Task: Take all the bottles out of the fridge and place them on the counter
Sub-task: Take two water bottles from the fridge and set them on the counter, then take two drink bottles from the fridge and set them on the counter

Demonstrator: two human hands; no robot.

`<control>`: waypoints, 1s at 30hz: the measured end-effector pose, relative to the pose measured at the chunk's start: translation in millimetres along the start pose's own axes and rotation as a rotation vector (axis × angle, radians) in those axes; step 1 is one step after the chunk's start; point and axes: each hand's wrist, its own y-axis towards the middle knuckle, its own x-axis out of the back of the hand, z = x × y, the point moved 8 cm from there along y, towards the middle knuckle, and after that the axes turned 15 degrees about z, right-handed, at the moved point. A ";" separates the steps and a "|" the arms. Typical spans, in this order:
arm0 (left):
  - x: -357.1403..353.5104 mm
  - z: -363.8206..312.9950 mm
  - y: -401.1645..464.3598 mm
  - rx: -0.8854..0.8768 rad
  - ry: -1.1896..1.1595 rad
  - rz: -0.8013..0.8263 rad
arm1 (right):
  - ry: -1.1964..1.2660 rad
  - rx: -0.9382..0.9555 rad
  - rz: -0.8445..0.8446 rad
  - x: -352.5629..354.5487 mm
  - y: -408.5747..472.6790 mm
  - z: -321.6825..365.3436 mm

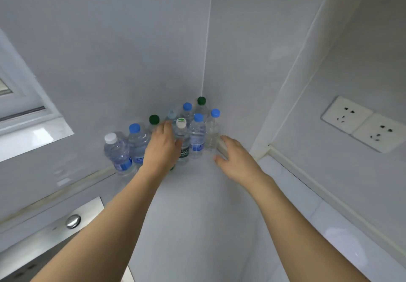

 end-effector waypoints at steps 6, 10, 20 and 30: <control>-19.6 -81.1 -36.6 -0.226 0.085 0.106 | -0.025 -0.044 -0.096 24.7 -64.1 -27.2; -39.0 -125.4 -52.0 -0.337 0.145 0.154 | -0.036 -0.113 -0.171 42.1 -104.9 -56.5; -136.6 -277.9 -84.5 -0.706 0.178 0.343 | 0.045 -0.445 -0.310 62.0 -231.3 -170.2; -194.5 -402.1 -206.7 -0.984 0.223 0.444 | 0.135 -0.649 -0.468 57.2 -412.0 -229.1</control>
